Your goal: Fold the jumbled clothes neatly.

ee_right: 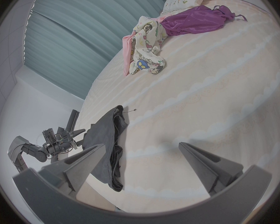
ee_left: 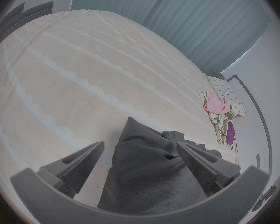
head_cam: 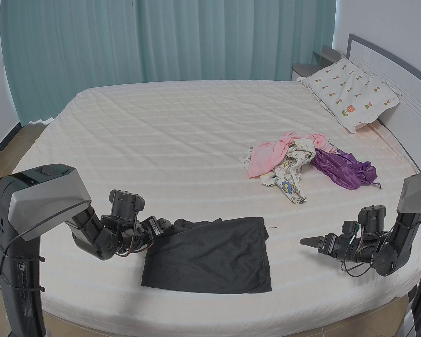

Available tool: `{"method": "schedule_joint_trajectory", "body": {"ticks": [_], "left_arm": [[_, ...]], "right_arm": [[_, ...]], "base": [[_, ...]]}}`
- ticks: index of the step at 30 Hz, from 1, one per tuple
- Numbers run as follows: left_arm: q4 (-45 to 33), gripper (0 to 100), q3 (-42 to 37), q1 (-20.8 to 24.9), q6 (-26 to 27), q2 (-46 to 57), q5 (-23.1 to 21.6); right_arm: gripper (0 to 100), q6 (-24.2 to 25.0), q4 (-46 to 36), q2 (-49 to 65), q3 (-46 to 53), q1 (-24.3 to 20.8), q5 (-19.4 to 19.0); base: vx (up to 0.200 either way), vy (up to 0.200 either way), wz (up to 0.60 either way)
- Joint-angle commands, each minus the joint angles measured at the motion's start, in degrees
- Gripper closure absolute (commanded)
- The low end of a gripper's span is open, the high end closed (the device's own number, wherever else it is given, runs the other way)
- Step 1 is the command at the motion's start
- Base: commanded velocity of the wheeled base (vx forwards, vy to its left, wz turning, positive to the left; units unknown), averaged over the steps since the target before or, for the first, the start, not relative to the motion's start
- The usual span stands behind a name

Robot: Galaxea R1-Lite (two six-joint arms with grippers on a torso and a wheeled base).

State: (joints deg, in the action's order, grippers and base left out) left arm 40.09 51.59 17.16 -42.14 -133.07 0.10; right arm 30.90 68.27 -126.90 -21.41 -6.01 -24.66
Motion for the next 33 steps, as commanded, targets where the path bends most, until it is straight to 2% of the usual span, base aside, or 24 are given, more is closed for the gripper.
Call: {"method": "schedule_joint_trajectory", "body": {"ticks": [1,2,15,20,23,29,33], "left_arm": [[-0.02,0,0.18,-0.03,-0.13,-0.96,-0.01],[0.07,100,0.26,-0.11,-0.13,-0.96,-0.01],[-0.02,100,1.93,-1.87,-2.15,-0.78,0.34],[-0.02,100,2.02,-1.96,-3.12,-1.05,0.34],[-0.02,100,2.02,-2.05,-4.09,-1.05,0.34],[-0.02,100,2.02,-2.22,-4.88,-1.14,0.34],[-0.10,100,1.93,-2.22,-4.97,-1.14,0.34]], "right_arm": [[0,0.03,0.02,-0.45,-0.04,-0.14,0.05],[0,0.03,0.02,-0.45,-0.04,-0.14,0.05],[0,0.03,0.02,0.34,0.93,-0.93,-0.04],[0,-0.76,0.38,-0.01,3.48,-4.36,-0.21],[0,-0.67,2.31,-0.89,5.59,-8.67,-0.12],[0,-0.67,6.18,-3.88,6.73,-13.50,0.32],[0,-0.76,13.47,-9.33,6.20,-16.93,2.95]], "base": [[0.000,0.000,0.00],[0.000,0.000,0.00],[0.000,0.000,0.00],[0.000,0.000,0.00],[0.000,0.000,0.00],[0.000,0.000,0.00],[0.000,0.000,0.00]]}}
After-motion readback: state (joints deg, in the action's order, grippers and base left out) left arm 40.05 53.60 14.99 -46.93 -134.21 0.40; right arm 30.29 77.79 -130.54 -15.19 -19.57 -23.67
